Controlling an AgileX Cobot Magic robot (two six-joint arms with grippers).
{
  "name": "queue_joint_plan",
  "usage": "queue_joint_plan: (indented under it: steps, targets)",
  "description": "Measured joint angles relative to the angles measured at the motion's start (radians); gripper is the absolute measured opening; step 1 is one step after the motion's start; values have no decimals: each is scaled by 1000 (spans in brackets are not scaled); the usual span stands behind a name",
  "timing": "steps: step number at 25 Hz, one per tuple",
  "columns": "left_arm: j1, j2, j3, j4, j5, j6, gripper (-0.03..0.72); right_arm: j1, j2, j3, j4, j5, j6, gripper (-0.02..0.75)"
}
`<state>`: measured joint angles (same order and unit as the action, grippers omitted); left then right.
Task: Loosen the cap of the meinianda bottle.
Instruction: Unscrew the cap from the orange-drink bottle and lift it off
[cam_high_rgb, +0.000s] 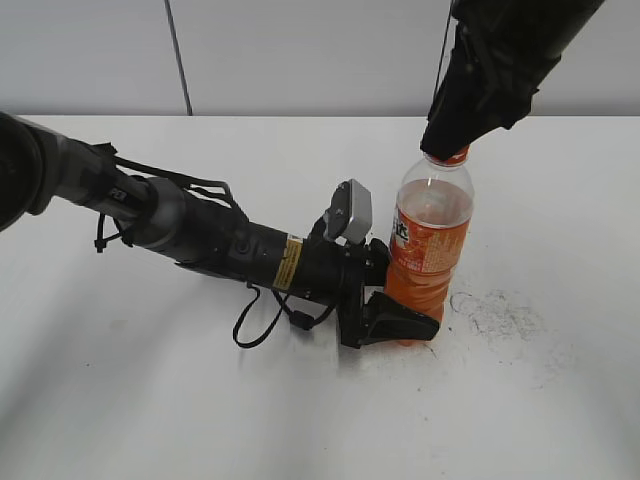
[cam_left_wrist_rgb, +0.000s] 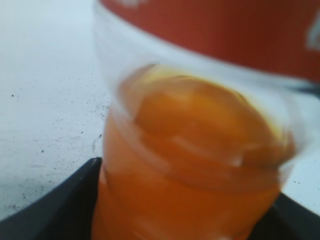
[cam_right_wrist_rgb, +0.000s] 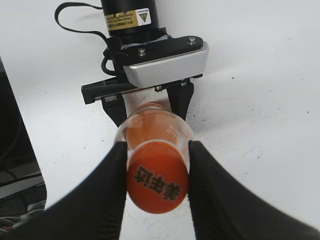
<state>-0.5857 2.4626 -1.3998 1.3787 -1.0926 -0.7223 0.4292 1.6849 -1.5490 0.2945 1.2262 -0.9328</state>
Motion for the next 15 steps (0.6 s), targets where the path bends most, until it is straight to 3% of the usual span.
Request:
queue_joint_plan:
  steps: [3,7,9,13,15]
  targets:
    - [0,0,0,0,0,0,565,1,0,0,0,1,20,288]
    - [0,0,0,0,0,0,565,1,0,0,-20,0,228,507]
    - [0,0,0,0,0,0,565,1,0,0,-27,-5,469,616]
    - [0,0,0,1,0,0,565,1,0,0,-32,-5,786,590]
    - [0,0,0,1,0,0,565,1,0,0,-32,-5,910,492]
